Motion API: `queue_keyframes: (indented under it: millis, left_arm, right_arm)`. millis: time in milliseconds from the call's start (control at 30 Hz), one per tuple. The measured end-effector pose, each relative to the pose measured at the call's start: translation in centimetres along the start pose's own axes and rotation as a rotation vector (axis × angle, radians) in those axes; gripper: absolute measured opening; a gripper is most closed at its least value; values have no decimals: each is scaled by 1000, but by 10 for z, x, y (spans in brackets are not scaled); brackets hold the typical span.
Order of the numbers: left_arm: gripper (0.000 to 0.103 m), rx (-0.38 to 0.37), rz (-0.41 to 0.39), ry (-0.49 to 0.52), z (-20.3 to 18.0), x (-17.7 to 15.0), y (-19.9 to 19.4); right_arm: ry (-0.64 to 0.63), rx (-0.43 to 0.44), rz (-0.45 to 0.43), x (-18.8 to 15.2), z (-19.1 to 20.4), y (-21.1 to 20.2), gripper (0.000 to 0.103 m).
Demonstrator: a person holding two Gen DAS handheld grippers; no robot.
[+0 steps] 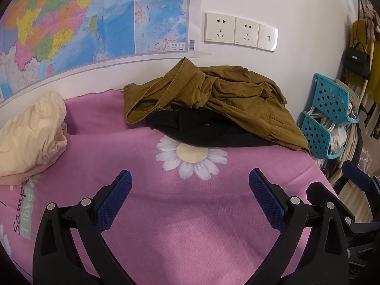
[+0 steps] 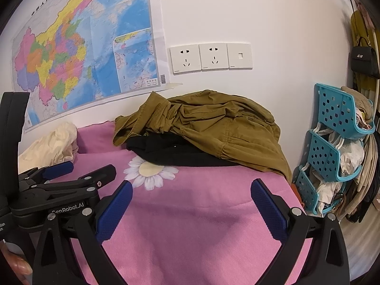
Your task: Fold large clothes
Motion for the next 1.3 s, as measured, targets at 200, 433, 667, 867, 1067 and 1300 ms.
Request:
queue_keyframes:
  millis: [200, 433, 667, 867, 1067, 1300]
  left_arm:
    - [98, 9, 12, -3, 4, 5, 8]
    - [98, 53, 57, -40, 31, 20, 35]
    - [98, 141, 94, -71, 75, 39, 66]
    - [98, 179, 123, -103, 107, 49, 87]
    - [98, 191, 148, -99, 122, 53, 104]
    - [98, 211, 173, -109, 137, 52, 120]
  right_arm:
    - [-24, 2, 4, 5, 3, 6, 97]
    - [-87, 30, 41, 32, 7, 40, 97]
    - [-231, 16, 141, 93, 25, 135, 97]
    - [-324, 9, 212, 126, 51, 219, 94]
    - [-460, -11, 179, 135, 79, 257, 97]
    - [-512, -42, 151, 137, 83, 265, 60]
Point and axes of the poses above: each gripper's, at about its wrist camera, not at the fingertips, and y roughly the way its jaws point, z to its left, x to its top, the point moved 6 cm from there along y, roughly the way its jaws point, and after that the axes turned 10 degrees about z, right-handed, at the moved point
